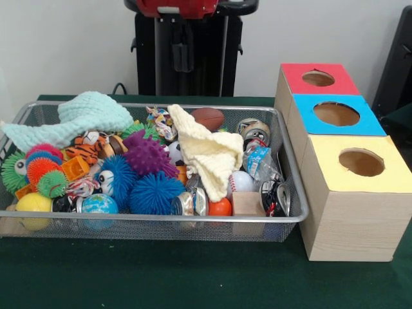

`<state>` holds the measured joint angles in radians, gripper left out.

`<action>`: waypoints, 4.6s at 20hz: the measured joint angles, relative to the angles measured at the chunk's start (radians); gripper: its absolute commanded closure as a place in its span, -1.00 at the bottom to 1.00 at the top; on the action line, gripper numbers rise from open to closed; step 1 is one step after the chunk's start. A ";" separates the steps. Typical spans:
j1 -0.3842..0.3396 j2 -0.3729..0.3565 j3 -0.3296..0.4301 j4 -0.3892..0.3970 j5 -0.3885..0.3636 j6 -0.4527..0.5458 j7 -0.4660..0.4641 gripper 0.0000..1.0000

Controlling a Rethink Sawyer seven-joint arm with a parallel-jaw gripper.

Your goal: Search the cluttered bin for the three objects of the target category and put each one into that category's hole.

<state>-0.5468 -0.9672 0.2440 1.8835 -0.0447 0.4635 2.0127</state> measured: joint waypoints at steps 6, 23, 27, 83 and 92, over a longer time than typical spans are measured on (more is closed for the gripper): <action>-0.008 0.061 0.029 -0.083 -0.050 0.000 0.000 1.00; -0.051 0.214 0.105 -0.287 -0.142 0.097 0.000 1.00; -0.069 0.215 0.134 -0.319 -0.142 0.157 0.000 1.00; -0.139 0.080 0.197 -0.410 -0.465 0.360 -0.005 1.00; -0.139 0.054 0.166 -0.358 -0.487 0.326 -0.005 1.00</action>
<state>-0.6861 -0.9129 0.4096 1.5256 -0.5316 0.7899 2.0077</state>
